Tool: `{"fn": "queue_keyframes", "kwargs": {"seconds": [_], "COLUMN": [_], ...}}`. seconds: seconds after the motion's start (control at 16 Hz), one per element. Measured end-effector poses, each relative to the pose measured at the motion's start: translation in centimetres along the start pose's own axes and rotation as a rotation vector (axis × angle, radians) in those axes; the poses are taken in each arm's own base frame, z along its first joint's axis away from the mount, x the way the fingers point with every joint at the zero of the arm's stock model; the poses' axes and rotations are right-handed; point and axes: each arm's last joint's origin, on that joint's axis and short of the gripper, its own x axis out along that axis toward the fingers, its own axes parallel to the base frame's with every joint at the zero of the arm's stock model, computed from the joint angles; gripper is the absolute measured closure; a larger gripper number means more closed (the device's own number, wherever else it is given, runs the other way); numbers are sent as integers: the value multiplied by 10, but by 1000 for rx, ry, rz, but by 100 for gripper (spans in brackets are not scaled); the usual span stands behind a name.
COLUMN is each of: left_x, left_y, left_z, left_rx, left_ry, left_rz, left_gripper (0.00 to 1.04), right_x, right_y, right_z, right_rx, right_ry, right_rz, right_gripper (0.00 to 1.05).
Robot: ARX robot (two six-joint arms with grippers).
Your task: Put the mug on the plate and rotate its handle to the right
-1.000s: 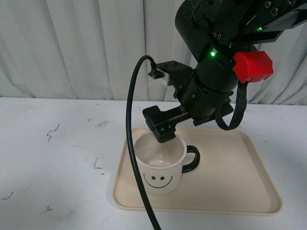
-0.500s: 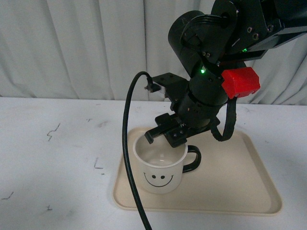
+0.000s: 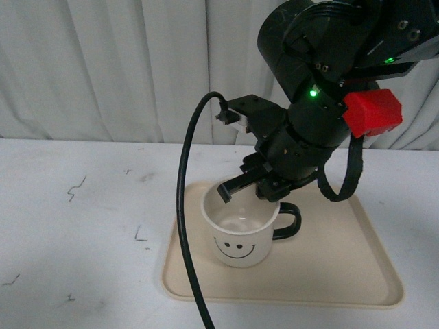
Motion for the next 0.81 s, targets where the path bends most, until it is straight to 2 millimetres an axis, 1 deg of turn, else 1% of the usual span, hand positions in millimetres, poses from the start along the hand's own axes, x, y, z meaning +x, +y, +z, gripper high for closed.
{"fn": "queue_keyframes", "kwargs": {"seconds": [0.06, 0.19, 0.31, 0.44, 0.56, 0.81], "left_x": [0, 0, 0, 0, 0, 0], "left_y": [0, 0, 0, 0, 0, 0], "left_z": [0, 0, 0, 0, 0, 0], "left_rx": [0, 0, 0, 0, 0, 0], "left_ry": [0, 0, 0, 0, 0, 0], "left_rz": [0, 0, 0, 0, 0, 0], "left_gripper": [7, 7, 7, 7, 7, 7], "right_x": [-8, -28, -44, -43, -38, -33], "right_y": [-4, -13, -28, -40, -43, -51], "right_z": [-6, -13, -23, -39, -49, -53], "right_rx": [-2, -24, -25, -30, -43, -50], "right_ry": [1, -42, -67, -55, -47, -58], "right_rz": [7, 18, 47, 67, 86, 68], "right_gripper": [102, 102, 102, 102, 102, 102]}}
